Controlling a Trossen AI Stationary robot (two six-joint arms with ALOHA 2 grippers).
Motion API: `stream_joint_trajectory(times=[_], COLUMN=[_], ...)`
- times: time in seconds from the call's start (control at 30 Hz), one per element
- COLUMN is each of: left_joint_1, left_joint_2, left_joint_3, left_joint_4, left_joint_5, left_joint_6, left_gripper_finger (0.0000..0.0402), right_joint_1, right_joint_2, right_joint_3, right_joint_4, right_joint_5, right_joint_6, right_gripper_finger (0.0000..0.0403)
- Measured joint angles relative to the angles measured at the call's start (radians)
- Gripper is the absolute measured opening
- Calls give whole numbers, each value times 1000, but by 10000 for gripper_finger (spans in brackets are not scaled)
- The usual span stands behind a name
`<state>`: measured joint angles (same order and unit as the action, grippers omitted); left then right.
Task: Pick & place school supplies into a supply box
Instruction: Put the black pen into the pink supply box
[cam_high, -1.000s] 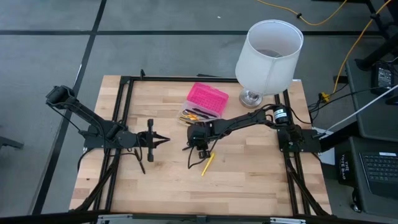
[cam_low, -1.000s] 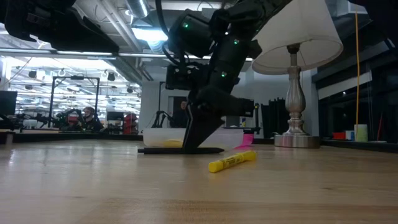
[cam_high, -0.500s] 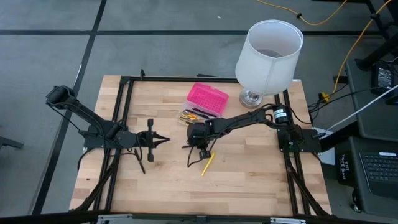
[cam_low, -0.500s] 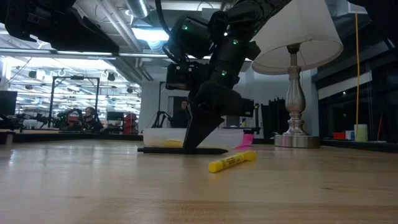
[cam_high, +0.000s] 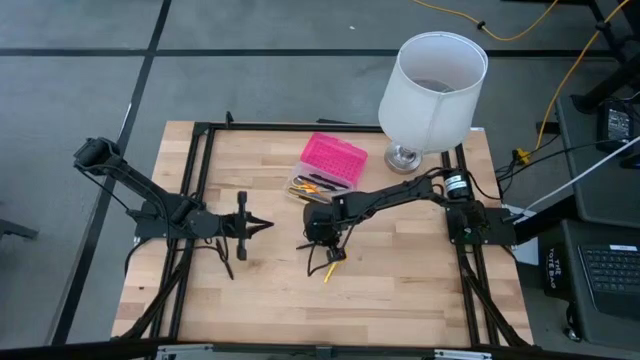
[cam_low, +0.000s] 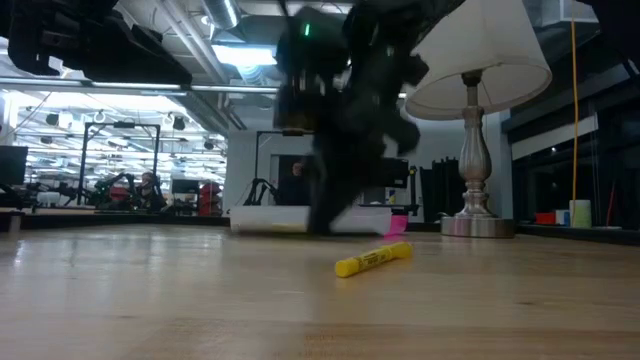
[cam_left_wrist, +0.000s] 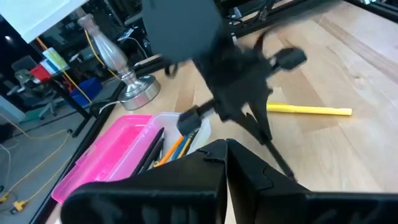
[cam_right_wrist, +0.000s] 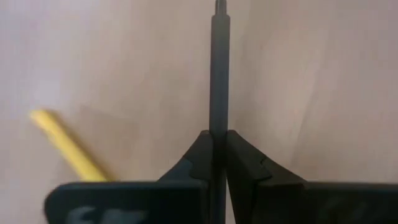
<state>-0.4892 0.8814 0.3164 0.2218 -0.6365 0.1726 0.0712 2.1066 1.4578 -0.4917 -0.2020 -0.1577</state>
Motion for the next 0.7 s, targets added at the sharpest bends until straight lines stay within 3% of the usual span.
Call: stream_joint_trajectory(times=[0.43, 0.53, 0.7], left_joint_1=[0, 0, 0], left_joint_2=[0, 0, 0], left_joint_3=[0, 0, 0], left_joint_4=[-1, -1, -1], left_joint_5=[0, 1, 1], left_joint_6=[-1, -1, -1], left_gripper_finger=[3, 6, 4], right_joint_1=[-7, -15, -15], right_joint_2=[-218, -290, -439], right_joint_3=[-6, -77, -288], right_joint_4=[-82, -59, 174], right_joint_5=[16, 91, 213], right_joint_6=[-75, -43, -1], right_gripper_finger=[26, 26, 26])
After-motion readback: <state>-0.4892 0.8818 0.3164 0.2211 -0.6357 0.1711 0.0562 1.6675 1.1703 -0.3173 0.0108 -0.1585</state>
